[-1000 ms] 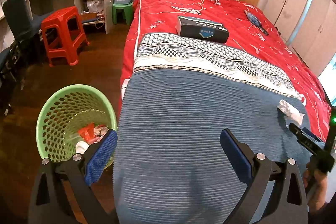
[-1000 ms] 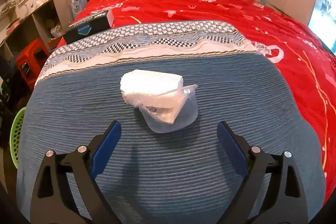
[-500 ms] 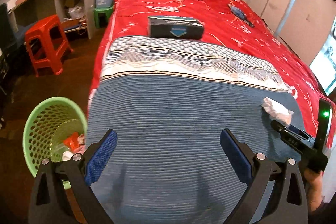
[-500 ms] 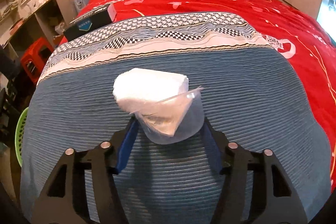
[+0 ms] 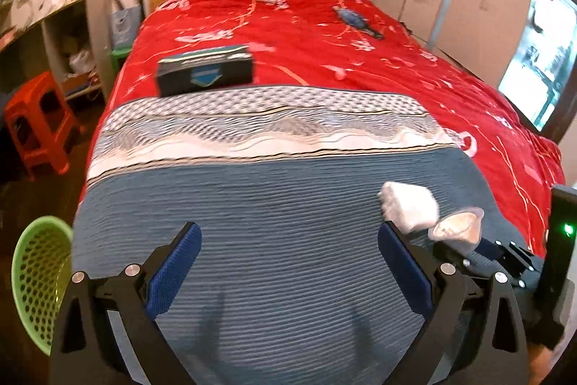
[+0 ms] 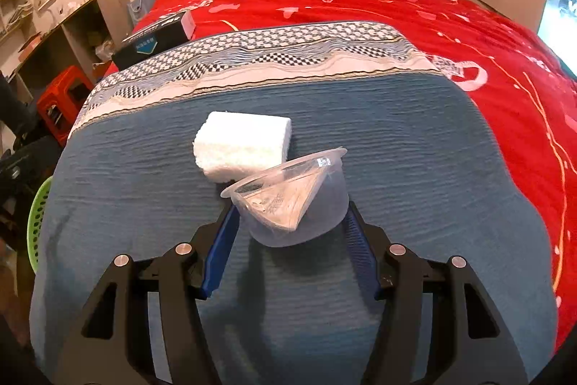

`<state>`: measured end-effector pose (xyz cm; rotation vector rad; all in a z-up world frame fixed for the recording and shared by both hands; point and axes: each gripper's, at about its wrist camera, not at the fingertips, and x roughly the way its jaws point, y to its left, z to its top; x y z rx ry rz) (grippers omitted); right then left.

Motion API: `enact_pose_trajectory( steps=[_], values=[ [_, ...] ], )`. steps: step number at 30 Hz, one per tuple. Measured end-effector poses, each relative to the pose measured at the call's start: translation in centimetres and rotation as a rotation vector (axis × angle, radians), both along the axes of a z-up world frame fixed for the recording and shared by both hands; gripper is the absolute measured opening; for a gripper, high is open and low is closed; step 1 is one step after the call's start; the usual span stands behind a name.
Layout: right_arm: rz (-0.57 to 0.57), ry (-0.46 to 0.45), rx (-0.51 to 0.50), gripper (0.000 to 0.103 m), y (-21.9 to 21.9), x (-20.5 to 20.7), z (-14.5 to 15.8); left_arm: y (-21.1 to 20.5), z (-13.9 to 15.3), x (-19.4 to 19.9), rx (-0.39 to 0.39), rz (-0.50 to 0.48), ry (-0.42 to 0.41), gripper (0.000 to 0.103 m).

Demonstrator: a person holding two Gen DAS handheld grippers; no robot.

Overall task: Collect trash
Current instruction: 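Grasp the white foam block with the left tool while the right tool holds the clear cup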

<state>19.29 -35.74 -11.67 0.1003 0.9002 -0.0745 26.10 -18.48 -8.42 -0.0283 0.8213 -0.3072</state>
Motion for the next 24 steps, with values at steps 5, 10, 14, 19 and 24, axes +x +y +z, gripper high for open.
enact_pose_trajectory(
  steps=[5, 10, 14, 19, 24],
  values=[
    [-0.020, -0.020, 0.010, 0.059, -1.7, -2.0, 0.6, -3.3, -0.1, 0.1, -0.009, -0.045, -0.009, 0.095],
    [-0.041, -0.047, 0.030, 0.059, -3.0, -3.7, 1.2, -6.3, -1.1, 0.5, 0.003, -0.080, 0.006, 0.095],
    [-0.047, -0.063, 0.025, 0.059, -3.5, -4.8, 1.6, -8.3, -2.1, 1.3, 0.007, -0.089, 0.040, 0.095],
    [-0.053, -0.076, 0.024, 0.059, -4.2, -5.9, 1.8, -10.0, -3.3, 2.7, 0.017, -0.086, 0.079, 0.095],
    [-0.061, -0.090, 0.026, 0.059, -4.6, -6.6, 1.9, -11.1, -4.4, 3.7, 0.032, -0.101, 0.116, 0.089]
  ],
)
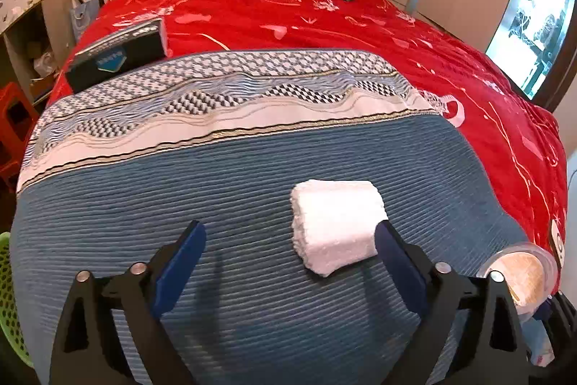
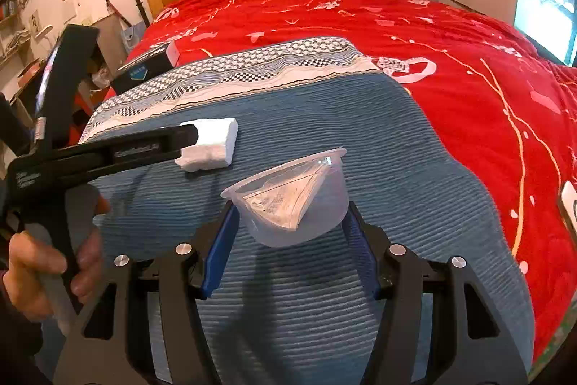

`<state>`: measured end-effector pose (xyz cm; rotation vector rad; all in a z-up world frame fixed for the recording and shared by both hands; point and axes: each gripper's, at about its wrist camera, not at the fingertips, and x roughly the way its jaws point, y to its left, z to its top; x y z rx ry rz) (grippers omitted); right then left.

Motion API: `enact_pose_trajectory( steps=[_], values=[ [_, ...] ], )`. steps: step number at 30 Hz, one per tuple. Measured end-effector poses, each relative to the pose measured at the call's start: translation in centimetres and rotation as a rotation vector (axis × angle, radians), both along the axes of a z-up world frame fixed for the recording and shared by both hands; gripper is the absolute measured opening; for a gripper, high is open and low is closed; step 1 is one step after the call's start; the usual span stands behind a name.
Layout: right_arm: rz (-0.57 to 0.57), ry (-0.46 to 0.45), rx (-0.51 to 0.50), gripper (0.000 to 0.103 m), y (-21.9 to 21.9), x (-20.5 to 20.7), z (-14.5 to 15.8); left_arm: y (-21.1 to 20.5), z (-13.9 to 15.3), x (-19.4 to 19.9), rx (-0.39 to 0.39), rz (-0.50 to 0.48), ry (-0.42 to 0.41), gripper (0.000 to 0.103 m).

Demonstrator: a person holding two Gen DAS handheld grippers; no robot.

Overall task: Collect trash
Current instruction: 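Grasp the white foam block with the left tool while the right tool holds the clear cup, then carry the foam block to the basket and open the left tool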

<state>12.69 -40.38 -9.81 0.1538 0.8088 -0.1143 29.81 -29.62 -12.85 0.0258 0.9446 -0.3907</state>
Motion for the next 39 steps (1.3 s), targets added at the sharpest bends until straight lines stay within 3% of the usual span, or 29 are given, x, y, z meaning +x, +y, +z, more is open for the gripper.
enact_pose_trajectory(
  steps=[9, 21, 22, 25, 27, 29, 39],
  values=[
    [-0.008, -0.006, 0.021, 0.059, -0.3, -0.5, -0.1, -1.8, -1.4, 1.2, 0.018, -0.028, 0.051, 0.086],
    [-0.021, -0.003, 0.031, 0.059, -0.6, -0.9, -0.5, -2.4, -1.7, 0.7, -0.078, -0.086, 0.077, 0.080],
    [-0.023, -0.003, 0.034, 0.059, -0.6, -1.0, -0.6, -2.5, -1.7, 0.6, -0.078, -0.091, 0.072, 0.079],
    [-0.028, -0.002, 0.040, 0.059, -0.8, -1.0, -0.7, -2.9, -1.5, 0.4, -0.108, -0.132, 0.070, 0.060],
    [-0.032, -0.003, 0.043, 0.059, -0.8, -1.1, -0.7, -3.2, -1.3, 0.2, -0.125, -0.160, 0.068, 0.039],
    [-0.036, -0.004, 0.047, 0.059, -0.9, -1.2, -0.6, -3.4, -0.9, -0.1, -0.130, -0.184, 0.059, 0.031],
    [-0.022, -0.038, 0.058, 0.059, 1.1, -2.3, 1.1, 0.5, 1.9, -2.3, -0.116, -0.144, -0.004, 0.030]
  ],
)
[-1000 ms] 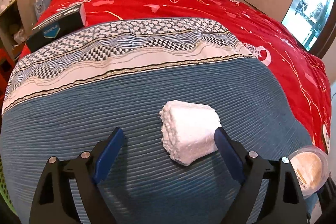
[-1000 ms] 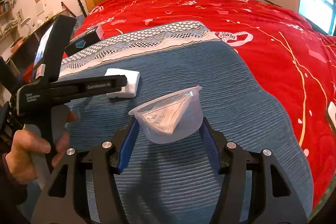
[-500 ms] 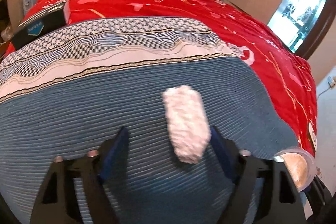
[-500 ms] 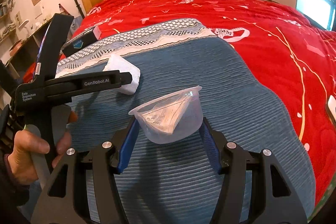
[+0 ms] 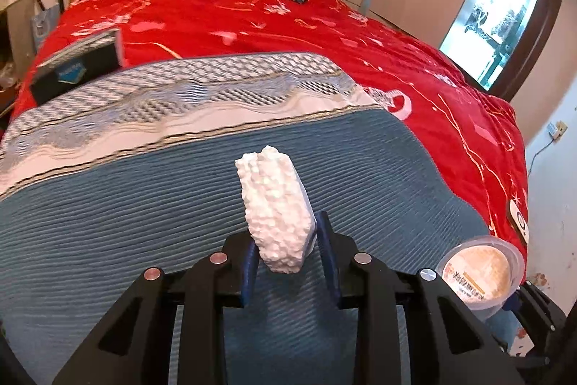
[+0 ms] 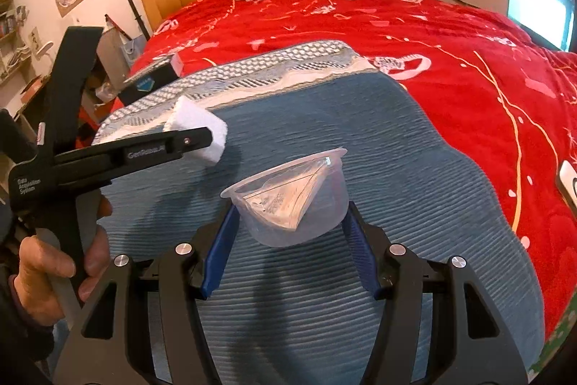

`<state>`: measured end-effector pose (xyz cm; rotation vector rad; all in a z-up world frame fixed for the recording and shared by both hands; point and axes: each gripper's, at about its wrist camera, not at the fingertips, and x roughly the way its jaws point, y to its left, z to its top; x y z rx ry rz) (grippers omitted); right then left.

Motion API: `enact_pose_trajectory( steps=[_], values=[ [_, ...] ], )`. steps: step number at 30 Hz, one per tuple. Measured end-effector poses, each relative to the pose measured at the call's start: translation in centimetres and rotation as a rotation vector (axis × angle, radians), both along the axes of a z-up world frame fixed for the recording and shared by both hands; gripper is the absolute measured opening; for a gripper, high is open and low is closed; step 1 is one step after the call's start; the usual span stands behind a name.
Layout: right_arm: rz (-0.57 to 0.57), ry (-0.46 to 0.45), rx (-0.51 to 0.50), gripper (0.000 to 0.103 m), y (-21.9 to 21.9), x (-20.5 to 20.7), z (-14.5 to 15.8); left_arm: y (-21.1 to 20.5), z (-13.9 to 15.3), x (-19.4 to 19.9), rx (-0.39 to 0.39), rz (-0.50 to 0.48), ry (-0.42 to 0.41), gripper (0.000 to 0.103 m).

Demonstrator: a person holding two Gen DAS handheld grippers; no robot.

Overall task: Collect trash
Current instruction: 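Carry the foam block to the basket and open the left tool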

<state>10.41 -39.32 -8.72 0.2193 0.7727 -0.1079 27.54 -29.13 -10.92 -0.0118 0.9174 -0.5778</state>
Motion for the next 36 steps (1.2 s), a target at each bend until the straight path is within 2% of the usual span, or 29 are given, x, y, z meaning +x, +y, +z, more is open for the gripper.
enact_pose_trajectory(
  steps=[11, 18, 29, 36],
  values=[
    [0.093, -0.032, 0.028, 0.059, 7.1, -0.4, 2.0, 11.3, 4.6, -3.1, 0.055, 0.158, -0.084, 0.030],
    [0.190, -0.043, 0.025, 0.059, 13.2, 0.4, 3.1, 19.1, 6.6, -5.3, 0.053, 0.260, -0.117, 0.030],
    [0.354, -0.047, 0.015, 0.059, 22.9, 2.4, 4.2, 30.0, 7.2, -7.0, 0.105, 0.420, -0.138, 0.030],
    [0.436, -0.026, 0.025, 0.059, 28.1, 3.8, 3.9, 36.3, 6.1, -7.1, 0.120, 0.520, -0.106, 0.030]
  ],
)
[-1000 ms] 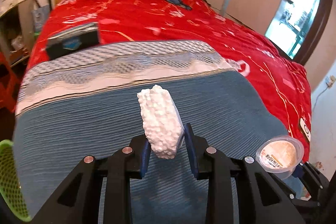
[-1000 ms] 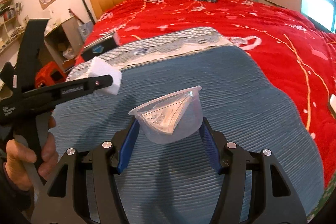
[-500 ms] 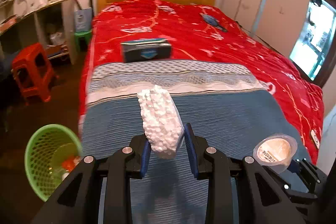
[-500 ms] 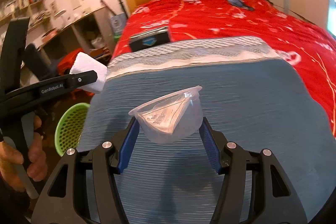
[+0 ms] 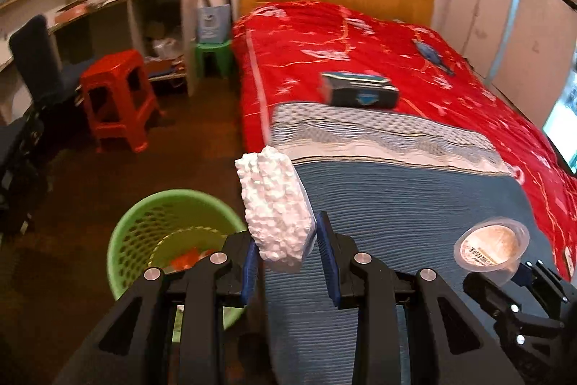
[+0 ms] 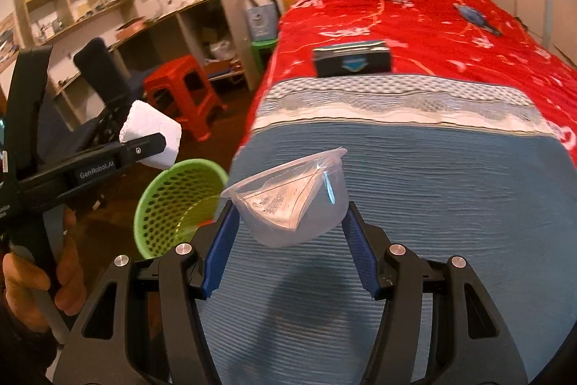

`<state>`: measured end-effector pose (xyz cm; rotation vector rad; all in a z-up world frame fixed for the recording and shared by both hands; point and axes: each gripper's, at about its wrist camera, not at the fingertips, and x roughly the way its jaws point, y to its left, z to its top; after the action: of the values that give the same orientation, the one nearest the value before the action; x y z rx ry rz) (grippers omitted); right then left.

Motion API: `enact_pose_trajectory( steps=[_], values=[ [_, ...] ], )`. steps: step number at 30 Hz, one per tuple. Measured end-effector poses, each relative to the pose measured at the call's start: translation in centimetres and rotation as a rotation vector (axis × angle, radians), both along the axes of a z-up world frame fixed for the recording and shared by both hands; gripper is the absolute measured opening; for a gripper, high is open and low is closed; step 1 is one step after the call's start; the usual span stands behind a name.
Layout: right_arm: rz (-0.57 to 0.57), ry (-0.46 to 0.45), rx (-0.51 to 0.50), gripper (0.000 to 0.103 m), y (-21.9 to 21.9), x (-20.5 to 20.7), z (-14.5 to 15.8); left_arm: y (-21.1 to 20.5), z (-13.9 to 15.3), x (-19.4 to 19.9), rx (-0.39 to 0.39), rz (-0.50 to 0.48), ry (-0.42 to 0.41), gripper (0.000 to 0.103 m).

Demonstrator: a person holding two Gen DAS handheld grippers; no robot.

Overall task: Collect trash
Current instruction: 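Carry the foam block to the basket and open the left tool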

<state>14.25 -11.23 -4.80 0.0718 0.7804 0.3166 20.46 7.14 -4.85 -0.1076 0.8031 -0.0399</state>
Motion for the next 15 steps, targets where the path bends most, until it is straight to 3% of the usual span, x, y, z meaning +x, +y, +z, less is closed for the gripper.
enact_pose_trajectory(
  steps=[15],
  values=[
    [0.118, 0.032, -0.026, 0.059, 8.5, 1.8, -0.7, 9.3, -3.9, 0.6, 0.029, 0.153, 0.083, 0.030]
  ],
)
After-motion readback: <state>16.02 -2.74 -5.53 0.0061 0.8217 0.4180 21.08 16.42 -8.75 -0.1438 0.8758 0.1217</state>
